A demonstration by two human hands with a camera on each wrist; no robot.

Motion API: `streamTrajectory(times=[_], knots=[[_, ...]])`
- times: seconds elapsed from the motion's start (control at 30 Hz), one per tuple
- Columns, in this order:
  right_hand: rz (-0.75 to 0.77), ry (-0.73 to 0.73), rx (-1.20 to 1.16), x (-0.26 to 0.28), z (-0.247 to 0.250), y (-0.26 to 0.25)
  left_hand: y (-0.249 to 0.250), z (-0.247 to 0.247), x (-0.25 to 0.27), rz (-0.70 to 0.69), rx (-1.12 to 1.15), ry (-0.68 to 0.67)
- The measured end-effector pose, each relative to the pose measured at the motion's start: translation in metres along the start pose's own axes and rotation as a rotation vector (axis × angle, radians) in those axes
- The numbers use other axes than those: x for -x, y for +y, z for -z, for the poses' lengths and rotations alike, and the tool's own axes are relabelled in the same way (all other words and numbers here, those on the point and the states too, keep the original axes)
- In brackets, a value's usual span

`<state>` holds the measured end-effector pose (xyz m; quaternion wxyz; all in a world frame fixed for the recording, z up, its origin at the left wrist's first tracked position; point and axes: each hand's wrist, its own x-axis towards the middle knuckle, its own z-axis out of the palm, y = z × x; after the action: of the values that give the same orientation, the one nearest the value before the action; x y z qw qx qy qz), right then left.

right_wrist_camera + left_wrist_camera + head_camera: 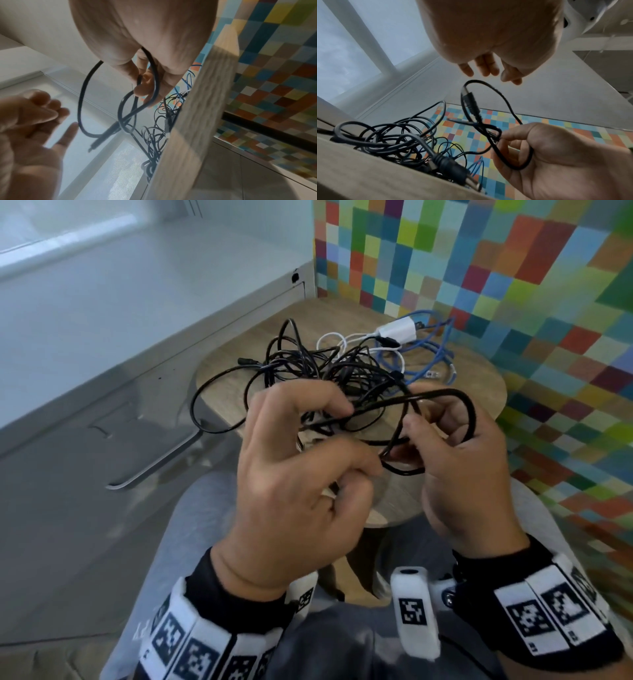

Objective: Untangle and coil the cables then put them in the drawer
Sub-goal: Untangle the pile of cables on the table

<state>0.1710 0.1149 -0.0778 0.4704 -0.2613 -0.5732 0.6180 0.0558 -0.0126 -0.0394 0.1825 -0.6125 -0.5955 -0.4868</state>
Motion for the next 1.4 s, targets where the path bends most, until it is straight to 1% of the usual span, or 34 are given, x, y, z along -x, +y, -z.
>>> streamTrajectory(times=[0.07,0.1,0.13,0.23,0.3,0.4,0.5,0.6,0.67,0.7,0.77,0.83,0.9,0.93,0.97,1.07,1.13,1.23,1.4], knots=[[0.004,0.019,0.008,-0.001,0.0,0.0,0.003,-0.002,0.001,-0.022,-0.034,0.045],[0.003,0.012,0.007,0.0,0.0,0.0,0.003,-0.002,0.001,-0.008,-0.032,0.027],[0.0,-0.003,0.007,0.001,0.0,0.0,0.002,-0.004,0.001,0.03,-0.019,-0.024],[0.017,-0.095,0.045,0.004,-0.001,-0.002,-0.006,-0.011,0.002,0.231,-0.003,-0.222],[0.046,-0.167,0.098,0.006,-0.001,-0.005,-0.013,-0.015,0.004,0.319,-0.051,-0.295],[0.06,-0.268,0.107,0.008,-0.001,-0.008,-0.02,-0.017,0.007,0.405,-0.103,-0.407],[0.039,-0.309,0.09,0.008,-0.002,-0.008,-0.025,-0.014,0.008,0.395,-0.057,-0.438],[0.062,-0.299,0.099,0.006,0.0,-0.008,-0.03,-0.012,0.009,0.366,0.053,-0.379],[0.082,-0.256,0.08,0.003,-0.001,-0.008,-0.032,-0.01,0.009,0.345,0.125,-0.325],[0.072,-0.205,0.049,0.001,0.0,-0.007,-0.031,-0.009,0.009,0.341,0.162,-0.306],[-0.003,-0.042,-0.045,-0.005,0.003,-0.006,-0.03,-0.005,0.009,0.366,0.253,-0.273],[-0.074,0.103,-0.117,-0.013,0.011,-0.004,-0.03,0.0,0.009,0.416,0.413,-0.179],[-0.089,0.151,-0.149,-0.018,0.019,-0.003,-0.031,0.006,0.006,0.457,0.636,-0.069],[-0.085,0.151,-0.158,-0.019,0.021,-0.003,-0.032,0.009,0.004,0.47,0.689,-0.044],[-0.078,0.142,-0.165,-0.019,0.022,-0.005,-0.033,0.01,0.003,0.486,0.69,-0.041],[-0.083,0.093,-0.151,-0.015,0.017,-0.007,-0.037,0.007,0.006,0.579,0.54,-0.071],[-0.088,0.044,-0.136,-0.011,0.013,-0.005,-0.037,0.003,0.009,0.602,0.457,-0.073],[-0.083,-0.037,-0.068,-0.009,0.01,-0.001,-0.034,0.002,0.006,0.61,0.513,0.004],[-0.092,-0.014,-0.032,-0.014,0.018,0.0,-0.035,0.008,0.0,0.623,0.601,0.13]])
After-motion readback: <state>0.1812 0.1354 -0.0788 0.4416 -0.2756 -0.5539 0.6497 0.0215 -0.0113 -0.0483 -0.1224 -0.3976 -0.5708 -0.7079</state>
